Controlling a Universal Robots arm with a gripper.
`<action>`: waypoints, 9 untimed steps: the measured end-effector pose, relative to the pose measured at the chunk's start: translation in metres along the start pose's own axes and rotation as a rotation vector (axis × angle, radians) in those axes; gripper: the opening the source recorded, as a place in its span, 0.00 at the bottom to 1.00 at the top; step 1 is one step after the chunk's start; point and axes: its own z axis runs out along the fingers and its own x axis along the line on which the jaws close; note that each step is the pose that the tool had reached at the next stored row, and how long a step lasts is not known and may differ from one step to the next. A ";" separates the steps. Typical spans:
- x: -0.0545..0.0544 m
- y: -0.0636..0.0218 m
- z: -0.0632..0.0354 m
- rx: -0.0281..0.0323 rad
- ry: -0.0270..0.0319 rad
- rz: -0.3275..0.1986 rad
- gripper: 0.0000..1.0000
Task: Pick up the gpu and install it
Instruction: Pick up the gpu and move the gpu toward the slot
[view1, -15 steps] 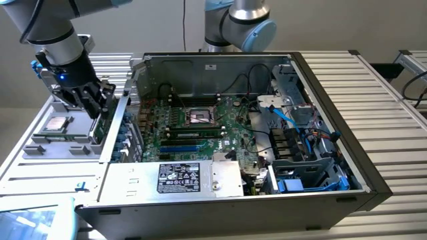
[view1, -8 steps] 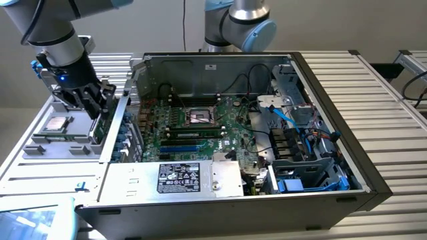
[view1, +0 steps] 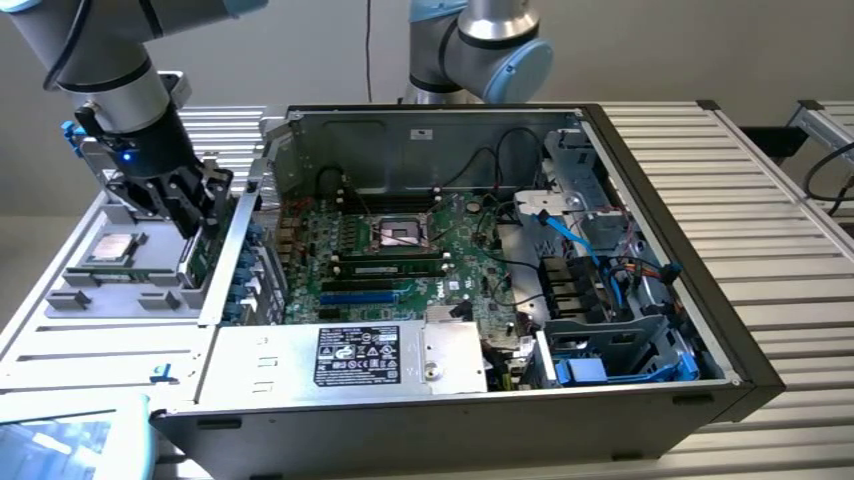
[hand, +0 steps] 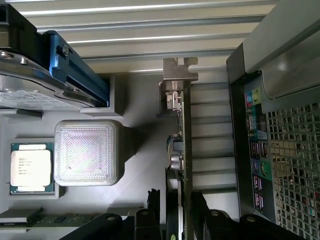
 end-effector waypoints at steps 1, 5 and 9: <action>0.000 0.0000 0.0000 0.0000 0.0000 0.000 0.39; 0.000 0.0000 0.0000 -0.0001 -0.0001 0.000 0.37; 0.000 0.0000 0.0000 0.0000 0.0000 0.000 0.27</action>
